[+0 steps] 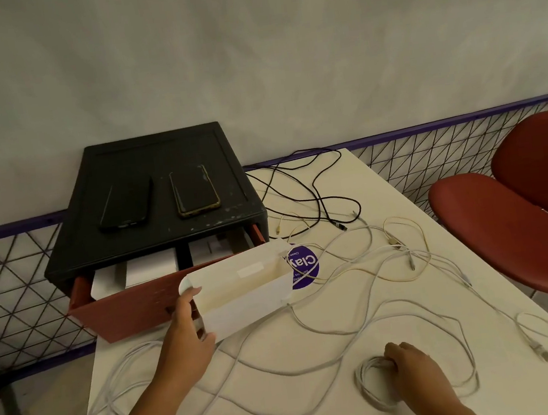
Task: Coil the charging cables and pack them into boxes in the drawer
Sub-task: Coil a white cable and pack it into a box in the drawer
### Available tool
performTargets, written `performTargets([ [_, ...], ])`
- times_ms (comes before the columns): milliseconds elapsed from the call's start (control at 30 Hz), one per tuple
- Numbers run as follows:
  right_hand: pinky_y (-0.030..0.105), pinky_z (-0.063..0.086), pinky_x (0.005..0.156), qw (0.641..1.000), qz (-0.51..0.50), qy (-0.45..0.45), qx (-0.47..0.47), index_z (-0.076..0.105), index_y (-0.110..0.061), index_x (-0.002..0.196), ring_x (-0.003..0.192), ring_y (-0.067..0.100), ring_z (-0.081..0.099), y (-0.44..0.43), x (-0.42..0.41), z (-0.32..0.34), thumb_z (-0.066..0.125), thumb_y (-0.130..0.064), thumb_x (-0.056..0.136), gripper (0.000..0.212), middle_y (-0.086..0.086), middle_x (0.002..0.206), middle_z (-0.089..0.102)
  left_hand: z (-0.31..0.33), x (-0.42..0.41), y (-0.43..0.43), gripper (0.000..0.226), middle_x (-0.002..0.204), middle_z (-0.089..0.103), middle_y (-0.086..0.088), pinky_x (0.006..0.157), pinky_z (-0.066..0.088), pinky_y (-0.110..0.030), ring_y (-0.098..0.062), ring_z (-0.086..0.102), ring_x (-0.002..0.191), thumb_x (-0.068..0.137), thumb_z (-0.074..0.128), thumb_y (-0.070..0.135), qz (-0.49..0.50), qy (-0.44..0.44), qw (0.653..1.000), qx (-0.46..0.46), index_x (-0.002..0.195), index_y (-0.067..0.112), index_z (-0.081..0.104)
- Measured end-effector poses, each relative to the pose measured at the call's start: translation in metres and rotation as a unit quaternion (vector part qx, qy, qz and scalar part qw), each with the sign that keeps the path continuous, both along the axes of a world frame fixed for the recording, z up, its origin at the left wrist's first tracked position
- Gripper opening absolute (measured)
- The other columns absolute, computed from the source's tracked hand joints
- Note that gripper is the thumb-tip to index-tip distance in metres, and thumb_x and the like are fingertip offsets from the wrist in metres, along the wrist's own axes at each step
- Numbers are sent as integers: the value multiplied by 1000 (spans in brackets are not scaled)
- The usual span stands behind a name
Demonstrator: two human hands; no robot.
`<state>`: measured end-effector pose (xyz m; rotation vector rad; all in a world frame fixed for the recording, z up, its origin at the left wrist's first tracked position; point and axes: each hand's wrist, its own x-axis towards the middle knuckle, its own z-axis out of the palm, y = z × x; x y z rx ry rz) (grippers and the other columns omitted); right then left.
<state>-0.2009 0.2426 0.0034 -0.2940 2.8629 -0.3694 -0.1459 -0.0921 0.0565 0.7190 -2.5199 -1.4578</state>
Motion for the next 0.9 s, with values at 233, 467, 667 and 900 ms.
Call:
performTargets([
  [233, 23, 45, 67, 993, -60, -2, -100, 68, -20, 86, 76, 14, 59, 3, -11, 11, 52, -7, 83, 21, -3, 82, 66, 7, 1, 2, 80, 143, 38, -10, 92, 49, -35, -24, 48, 124, 81, 60, -9, -13, 9, 1000, 16, 137, 36, 25],
  [467, 20, 41, 75, 999, 53, 10, -9, 46, -38, 128, 104, 15, 53, 4, -11, 1, 46, -29, 89, 40, -8, 115, 53, 9, 1, 6, 81, 141, 40, -9, 90, 50, -35, -22, 48, 121, 81, 60, -9, -17, -1, 1000, 22, 137, 37, 25],
  [667, 19, 35, 36, 980, 146, 119, 64, 69, -30, 92, 48, 14, 54, 10, -9, -23, 91, -24, 42, 55, -7, 69, 55, 8, 3, 5, 80, 140, 42, -7, 89, 52, -35, -14, 49, 111, 82, 61, -8, -13, -5, 1000, 13, 134, 41, 25],
  [900, 24, 39, 41, 965, 179, 183, 50, 42, -21, 78, 46, 15, 49, 5, -11, -29, 49, -12, 58, 23, -2, 63, 49, 8, 2, 7, 79, 138, 44, -8, 91, 51, -36, -19, 50, 117, 82, 60, -8, -14, -2, 1000, 28, 134, 40, 26],
])
